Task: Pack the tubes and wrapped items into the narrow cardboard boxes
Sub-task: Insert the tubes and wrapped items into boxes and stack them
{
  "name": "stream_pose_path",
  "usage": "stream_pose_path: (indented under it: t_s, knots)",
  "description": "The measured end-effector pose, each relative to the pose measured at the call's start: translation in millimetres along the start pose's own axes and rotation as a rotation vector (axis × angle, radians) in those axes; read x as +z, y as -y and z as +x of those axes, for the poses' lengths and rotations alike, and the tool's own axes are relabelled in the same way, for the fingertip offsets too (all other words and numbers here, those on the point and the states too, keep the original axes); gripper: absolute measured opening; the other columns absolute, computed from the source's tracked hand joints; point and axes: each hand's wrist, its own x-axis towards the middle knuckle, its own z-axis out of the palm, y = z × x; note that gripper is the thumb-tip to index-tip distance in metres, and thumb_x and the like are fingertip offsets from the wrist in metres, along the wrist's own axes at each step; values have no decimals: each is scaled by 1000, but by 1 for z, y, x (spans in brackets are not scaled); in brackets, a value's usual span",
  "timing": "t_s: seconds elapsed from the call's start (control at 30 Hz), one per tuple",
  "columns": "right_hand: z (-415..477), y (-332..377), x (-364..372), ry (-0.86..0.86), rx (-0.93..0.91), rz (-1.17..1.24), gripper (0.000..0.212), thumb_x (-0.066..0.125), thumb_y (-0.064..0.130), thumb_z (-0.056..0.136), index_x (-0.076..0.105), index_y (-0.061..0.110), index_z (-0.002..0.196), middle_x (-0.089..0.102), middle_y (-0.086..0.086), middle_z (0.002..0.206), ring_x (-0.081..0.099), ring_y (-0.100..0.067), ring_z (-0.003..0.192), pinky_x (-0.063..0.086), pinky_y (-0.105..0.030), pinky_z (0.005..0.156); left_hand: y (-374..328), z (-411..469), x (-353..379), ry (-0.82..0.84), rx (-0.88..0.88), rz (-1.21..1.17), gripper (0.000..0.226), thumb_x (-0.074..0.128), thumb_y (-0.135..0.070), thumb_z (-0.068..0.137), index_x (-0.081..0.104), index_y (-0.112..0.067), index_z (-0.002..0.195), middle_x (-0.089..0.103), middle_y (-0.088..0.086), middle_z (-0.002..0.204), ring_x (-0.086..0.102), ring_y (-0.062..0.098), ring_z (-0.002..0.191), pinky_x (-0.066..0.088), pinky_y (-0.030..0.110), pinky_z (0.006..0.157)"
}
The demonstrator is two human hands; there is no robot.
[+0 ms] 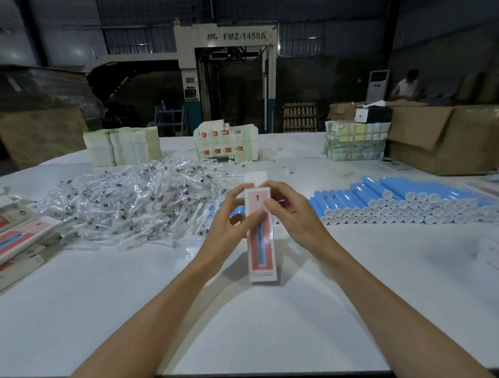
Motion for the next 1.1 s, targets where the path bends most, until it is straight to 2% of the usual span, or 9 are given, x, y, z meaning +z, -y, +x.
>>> stream_pose_path:
  t_s: [0.17,0.27,0.4,0.47,0.57,0.63,0.73,0.97,1.1]
  knots:
    - [1,-2,-9,109,35,-67,13,55,25,109,62,23,120,68,8,99,66,-11,94,52,-25,84,2,0,-8,-5,30,19,51,84,-46,92,67,-27,136,76,3,118,77,27,105,66,46,91]
    - [0,-2,-10,125,51,-73,12,55,26,109,62,21,117,65,14,91,64,-9,88,53,-27,81,2,-1,-6,0,0,-5,49,84,-48,89,70,-32,134,77,1,117,78,23,104,66,38,84]
    - [1,3,-9,-10,93,59,16,54,30,109,61,15,111,69,6,87,63,-11,78,52,-25,71,0,-2,-4,42,-49,-41,49,83,-48,89,69,-36,135,78,0,120,79,24,105,65,36,84]
    - [2,3,-12,-104,174,164,17,55,32,109,56,18,118,72,4,83,65,-13,73,53,-26,68,-2,-4,-1,82,-66,-46,56,83,-52,86,68,-37,137,78,-1,121,78,25,106,65,34,84]
    - [3,-1,-19,-70,253,171,20,58,24,107,62,15,125,75,-4,84,65,-17,71,53,-33,67,-2,-5,0,112,-75,-55,59,83,-55,84,67,-38,139,78,0,122,78,26,107,65,33,84]
    - [4,-3,-22,-32,209,128,17,58,16,107,70,7,116,74,-12,83,62,-22,69,52,-36,65,-3,-6,0,124,-81,-55,55,83,-57,83,68,-43,135,78,-1,119,79,26,105,64,32,82]
    - [6,-4,-24,-51,124,68,15,60,12,105,73,10,112,72,-19,80,58,-27,63,53,-37,62,-4,-6,-1,132,-99,-93,59,84,-54,83,63,-41,136,79,4,113,79,27,102,64,33,82]
    - [6,-10,-32,45,54,-50,27,56,3,104,79,12,116,78,-3,90,63,-21,64,57,-34,64,-3,-10,0,140,-95,-107,61,84,-52,81,61,-32,134,80,7,108,79,28,97,62,29,78]
    - [3,-11,-29,103,121,-72,30,51,4,107,77,17,117,80,2,98,75,-25,81,62,-35,75,2,-9,2,113,-125,-80,60,83,-55,80,61,-34,132,80,8,109,80,27,96,62,29,78]
